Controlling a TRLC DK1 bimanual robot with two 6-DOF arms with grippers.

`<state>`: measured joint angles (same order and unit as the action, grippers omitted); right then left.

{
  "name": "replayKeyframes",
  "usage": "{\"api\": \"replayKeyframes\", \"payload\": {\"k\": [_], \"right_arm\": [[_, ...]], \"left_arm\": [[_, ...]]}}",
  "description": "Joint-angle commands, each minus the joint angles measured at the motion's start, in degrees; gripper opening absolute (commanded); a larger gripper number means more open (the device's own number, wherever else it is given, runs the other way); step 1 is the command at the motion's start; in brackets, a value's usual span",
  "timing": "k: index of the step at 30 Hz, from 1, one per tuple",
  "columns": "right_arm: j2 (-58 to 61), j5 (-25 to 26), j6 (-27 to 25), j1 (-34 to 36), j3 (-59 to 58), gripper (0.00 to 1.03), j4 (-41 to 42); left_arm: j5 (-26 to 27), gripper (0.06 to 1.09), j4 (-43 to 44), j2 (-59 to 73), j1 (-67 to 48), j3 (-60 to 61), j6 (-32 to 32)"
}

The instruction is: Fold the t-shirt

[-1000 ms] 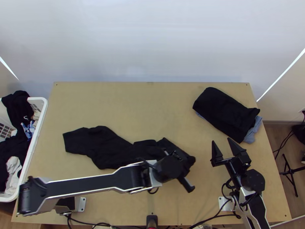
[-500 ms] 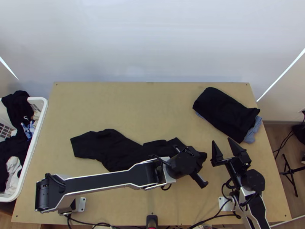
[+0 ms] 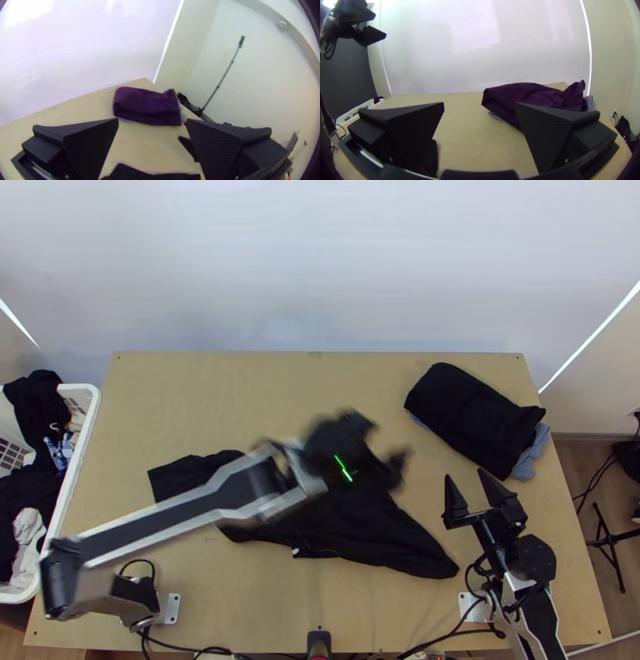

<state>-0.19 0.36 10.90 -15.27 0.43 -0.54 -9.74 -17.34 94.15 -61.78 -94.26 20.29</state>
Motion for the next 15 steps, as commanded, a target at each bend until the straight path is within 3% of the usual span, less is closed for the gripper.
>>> {"api": "replayKeyframes", "payload": {"k": [1, 7, 15], "right_arm": [[0.0, 0.0, 0.0, 0.0, 0.0, 0.98, 0.0], [0.0, 0.0, 0.0, 0.0, 0.0, 0.98, 0.0], [0.0, 0.0, 0.0, 0.0, 0.0, 0.98, 0.0]], "left_arm": [[0.9, 1.05, -8.4, -7.1, 19.8, -0.3, -0.7], [2.3, 1.05, -13.6, -14.1, 36.4, 4.3, -4.7], [2.2, 1.05, -24.5, -25.2, 48.2, 10.6, -8.4]]}}
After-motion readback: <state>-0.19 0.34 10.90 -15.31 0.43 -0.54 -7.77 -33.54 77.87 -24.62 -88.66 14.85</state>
